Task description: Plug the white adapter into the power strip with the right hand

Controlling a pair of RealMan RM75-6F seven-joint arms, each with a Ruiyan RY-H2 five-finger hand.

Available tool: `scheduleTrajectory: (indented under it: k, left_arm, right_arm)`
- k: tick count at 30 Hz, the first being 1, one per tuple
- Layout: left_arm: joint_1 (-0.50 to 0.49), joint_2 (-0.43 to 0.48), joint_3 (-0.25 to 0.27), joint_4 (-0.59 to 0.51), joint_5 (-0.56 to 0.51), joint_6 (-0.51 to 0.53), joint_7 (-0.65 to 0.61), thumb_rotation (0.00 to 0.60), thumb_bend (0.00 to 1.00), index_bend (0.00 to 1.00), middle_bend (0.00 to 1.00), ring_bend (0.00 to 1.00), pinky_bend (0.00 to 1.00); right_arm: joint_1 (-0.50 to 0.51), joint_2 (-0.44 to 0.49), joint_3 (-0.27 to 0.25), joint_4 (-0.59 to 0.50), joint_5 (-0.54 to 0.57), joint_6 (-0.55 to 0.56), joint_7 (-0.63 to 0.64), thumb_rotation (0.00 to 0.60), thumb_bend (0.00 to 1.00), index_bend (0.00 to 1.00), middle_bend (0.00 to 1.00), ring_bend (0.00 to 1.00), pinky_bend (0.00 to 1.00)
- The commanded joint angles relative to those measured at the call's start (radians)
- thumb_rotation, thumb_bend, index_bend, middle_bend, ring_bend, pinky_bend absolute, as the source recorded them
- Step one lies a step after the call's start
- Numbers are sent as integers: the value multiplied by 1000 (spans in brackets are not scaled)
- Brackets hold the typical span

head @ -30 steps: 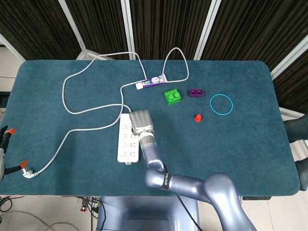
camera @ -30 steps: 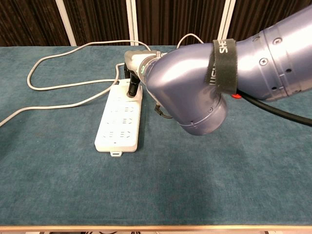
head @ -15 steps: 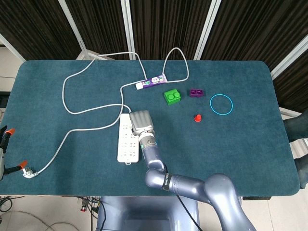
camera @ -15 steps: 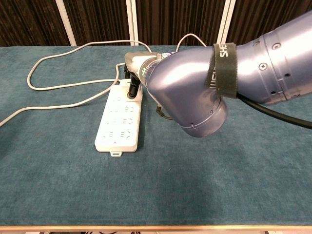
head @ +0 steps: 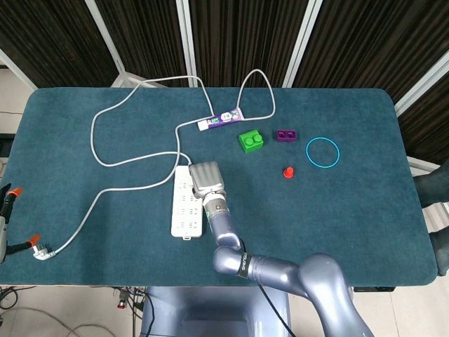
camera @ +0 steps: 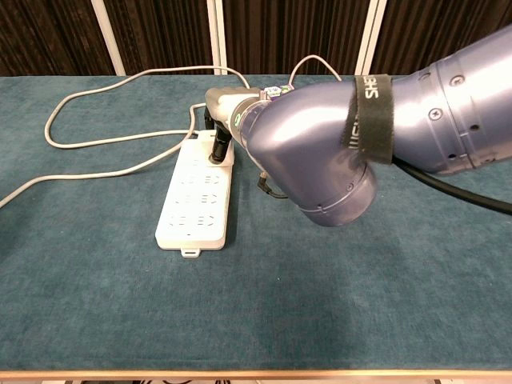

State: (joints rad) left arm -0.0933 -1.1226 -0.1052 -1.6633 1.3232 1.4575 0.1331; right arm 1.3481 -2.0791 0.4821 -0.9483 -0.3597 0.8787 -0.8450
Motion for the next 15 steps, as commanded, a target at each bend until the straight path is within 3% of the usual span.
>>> scheduleTrajectory:
  k: [1, 15]
  left_arm:
    - [0, 0, 0, 0, -1, 0, -1, 600, 102, 132, 0, 0, 0]
    - [0, 2, 0, -2, -3, -2, -1, 600, 102, 132, 0, 0, 0]
  right_arm:
    - [0, -3, 0, 4, -3, -4, 3, 600, 560, 1000, 774, 765, 624]
    - [-2, -22, 1, 24, -28, 0, 15, 600, 560, 1000, 786, 775, 630]
